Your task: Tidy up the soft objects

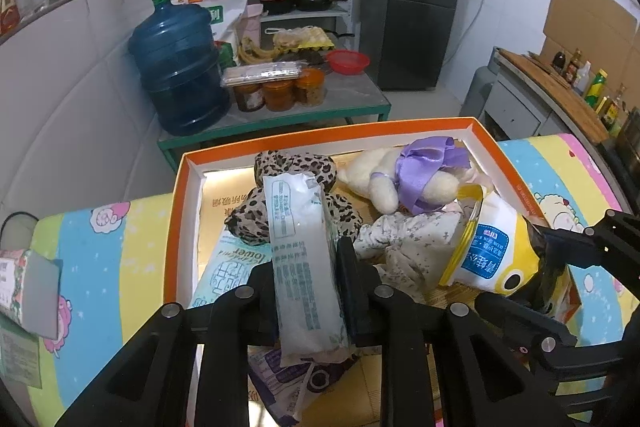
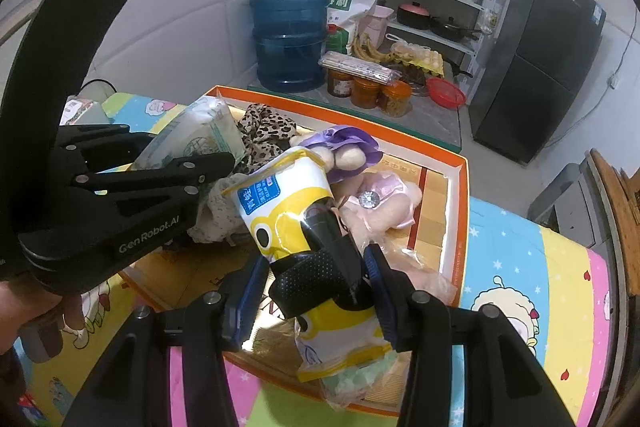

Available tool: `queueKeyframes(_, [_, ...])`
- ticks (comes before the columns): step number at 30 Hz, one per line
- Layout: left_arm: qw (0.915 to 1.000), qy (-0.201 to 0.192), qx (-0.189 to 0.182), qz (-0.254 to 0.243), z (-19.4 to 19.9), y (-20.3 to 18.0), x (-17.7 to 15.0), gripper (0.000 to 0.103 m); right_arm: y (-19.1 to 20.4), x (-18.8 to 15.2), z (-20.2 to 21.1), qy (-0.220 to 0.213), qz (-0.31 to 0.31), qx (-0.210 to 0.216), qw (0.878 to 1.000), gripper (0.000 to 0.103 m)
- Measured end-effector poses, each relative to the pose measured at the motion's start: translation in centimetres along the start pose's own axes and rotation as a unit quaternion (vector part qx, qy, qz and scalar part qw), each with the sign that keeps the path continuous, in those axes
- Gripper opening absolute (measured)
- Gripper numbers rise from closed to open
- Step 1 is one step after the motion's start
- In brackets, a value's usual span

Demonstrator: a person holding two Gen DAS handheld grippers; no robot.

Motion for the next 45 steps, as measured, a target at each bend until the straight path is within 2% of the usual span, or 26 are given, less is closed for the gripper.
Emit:
queueKeyframes(3, [1.0000, 0.001, 0.004, -0.002, 0.0, 0.1, -0.3, 0.028, 0.1, 0.0, -0.1, 0.000, 0.001, -0.001, 1.000, 0.050])
queueKeyframes(11, [0.9999, 0.003, 0.012, -0.002, 0.3, 0.5, -0.8, 0.057, 0.3, -0.1, 0.1, -0.002, 0.004, -0.004, 1.000, 0.050])
queueKeyframes(17, [0.9998, -0.005, 0.019, -0.006, 1.1, 0.6, -0.7, 0.072, 0.4, 0.3, 1.1, -0.018, 0.010, -0.006, 1.000, 0.062])
queueKeyframes(45, [0.9967, -0.060, 0.055, 0.001, 8.7, 0.8, 0.6, 0.075, 1.6, 1.6, 6.6, -0.063, 0.022, -0.007, 0.998, 0.062])
Point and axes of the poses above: each gripper's, at about its wrist camera, not at the fingertips, and z roughly against the way its jaws point, y to its left, x to its top, the point moved 1 cm from there along -z, roughly the way its jaws point, and after that the axes turned 15 degrees about -y, right-handed, at the moved point
